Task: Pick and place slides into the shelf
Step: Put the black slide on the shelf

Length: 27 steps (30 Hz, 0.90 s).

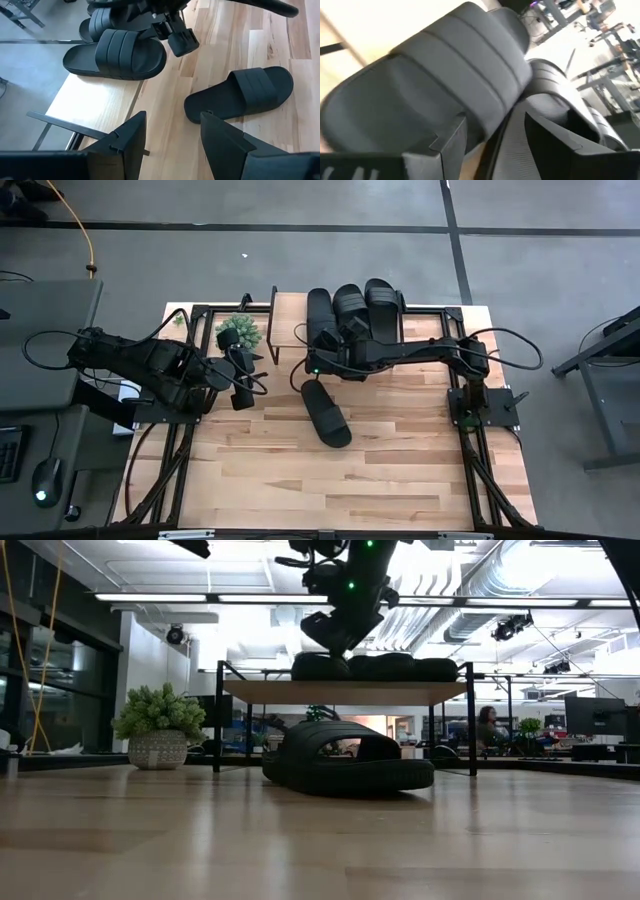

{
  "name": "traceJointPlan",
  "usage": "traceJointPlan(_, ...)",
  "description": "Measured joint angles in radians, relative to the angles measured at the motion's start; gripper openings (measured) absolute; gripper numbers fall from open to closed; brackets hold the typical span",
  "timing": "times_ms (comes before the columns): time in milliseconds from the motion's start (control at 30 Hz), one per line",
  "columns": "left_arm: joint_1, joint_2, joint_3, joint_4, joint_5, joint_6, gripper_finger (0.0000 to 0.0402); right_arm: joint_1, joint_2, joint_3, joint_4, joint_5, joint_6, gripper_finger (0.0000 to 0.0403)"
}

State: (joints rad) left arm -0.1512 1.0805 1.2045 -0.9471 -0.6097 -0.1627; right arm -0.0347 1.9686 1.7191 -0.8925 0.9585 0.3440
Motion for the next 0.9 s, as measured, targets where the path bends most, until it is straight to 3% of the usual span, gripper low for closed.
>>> traceJointPlan(467,0.001,0.0,0.0,-0.009,-0.001,0.0,0.017,0.087,-0.02,0.0,0.106,-0.103,-0.14,0.0188)
traceJointPlan(733,0.0,0.0,-0.011,-0.016,-0.008,0.012,0.017,0.177,-0.021,0.0,0.138,-0.233,-0.222,0.0188)
traceJointPlan(900,0.001,0.0,-0.021,-0.019,-0.016,0.035,0.017,0.251,-0.022,0.0,0.131,-0.239,-0.248,0.0188)
